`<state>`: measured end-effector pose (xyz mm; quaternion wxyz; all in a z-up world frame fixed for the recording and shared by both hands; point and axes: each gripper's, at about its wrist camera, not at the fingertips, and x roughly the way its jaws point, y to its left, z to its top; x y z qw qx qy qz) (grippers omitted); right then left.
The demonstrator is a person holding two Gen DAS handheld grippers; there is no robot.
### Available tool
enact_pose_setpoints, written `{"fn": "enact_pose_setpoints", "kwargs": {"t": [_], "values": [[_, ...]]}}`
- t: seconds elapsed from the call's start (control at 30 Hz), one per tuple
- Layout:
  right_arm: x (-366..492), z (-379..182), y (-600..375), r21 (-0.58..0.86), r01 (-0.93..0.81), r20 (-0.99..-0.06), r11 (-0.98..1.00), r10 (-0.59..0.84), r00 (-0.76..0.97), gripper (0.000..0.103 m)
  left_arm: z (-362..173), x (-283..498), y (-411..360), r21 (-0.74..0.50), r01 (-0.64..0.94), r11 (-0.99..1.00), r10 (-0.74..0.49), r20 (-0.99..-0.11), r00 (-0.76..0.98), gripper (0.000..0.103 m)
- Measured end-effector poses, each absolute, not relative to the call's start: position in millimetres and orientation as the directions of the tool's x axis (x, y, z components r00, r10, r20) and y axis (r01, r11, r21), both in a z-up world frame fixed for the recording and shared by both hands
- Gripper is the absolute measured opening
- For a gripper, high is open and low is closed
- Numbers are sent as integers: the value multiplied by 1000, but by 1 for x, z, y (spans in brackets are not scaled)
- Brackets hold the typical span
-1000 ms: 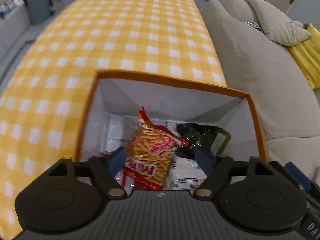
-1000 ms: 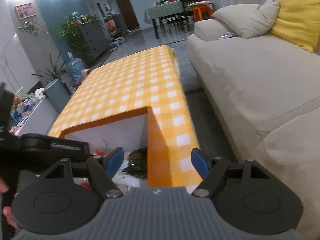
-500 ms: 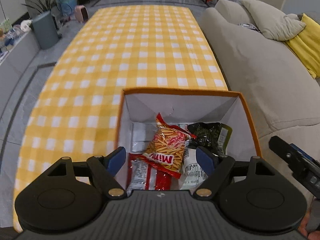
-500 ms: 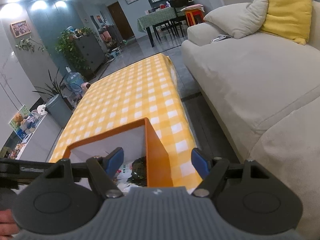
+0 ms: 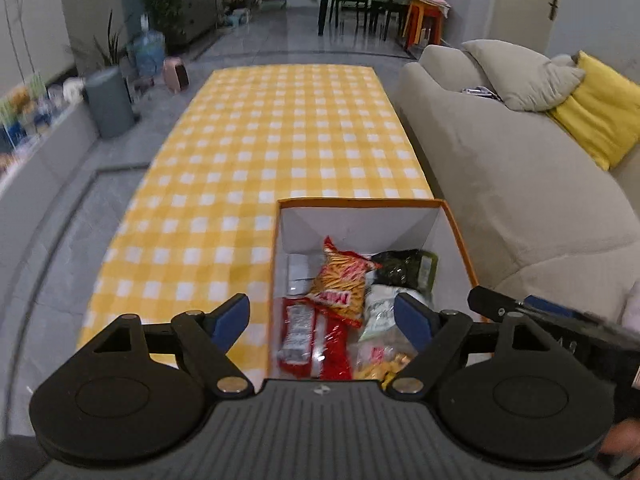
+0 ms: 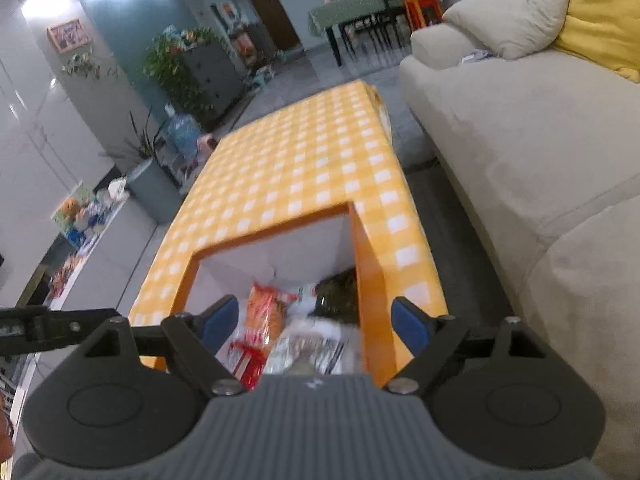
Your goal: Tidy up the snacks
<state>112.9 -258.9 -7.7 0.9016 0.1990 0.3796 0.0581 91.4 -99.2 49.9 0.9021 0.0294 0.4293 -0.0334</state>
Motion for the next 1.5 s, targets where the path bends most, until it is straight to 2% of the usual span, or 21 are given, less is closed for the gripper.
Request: {"fn": "enact_pose_setpoints", "kwargs": {"t": [0.17,0.37,0.6,0.73,1.13,1.23,1.37,1.5], "values": [[88,1,-254,380,91,-704,920,225,673,93,56,62,-101,126,16,992,87,-765,638,97],[63,11,-238,229,172,-806,958,88,586,100,62,40,-94,81,67,994,24,-794,607,97],[31,15,-212,220,169,-879,961,120,462,100,55,31,-93,59,72,996,17,-875,485,96],[16,26,-194,177,148,-908,973,103,406,100,57,24,-88,2,71,998,-26,-915,402,95],[8,83,-183,211,165,-905,963,129,404,99,90,30,-86,19,83,996,-15,-921,389,95],[15,88,-181,173,159,-919,972,101,381,99,89,37,-92,45,104,994,2,-925,380,95],[26,93,-173,82,120,-927,989,31,374,99,86,49,-94,21,113,993,-21,-931,364,95],[38,97,-171,81,96,-929,992,40,367,99,83,57,-98,18,115,993,-26,-929,369,95]]}}
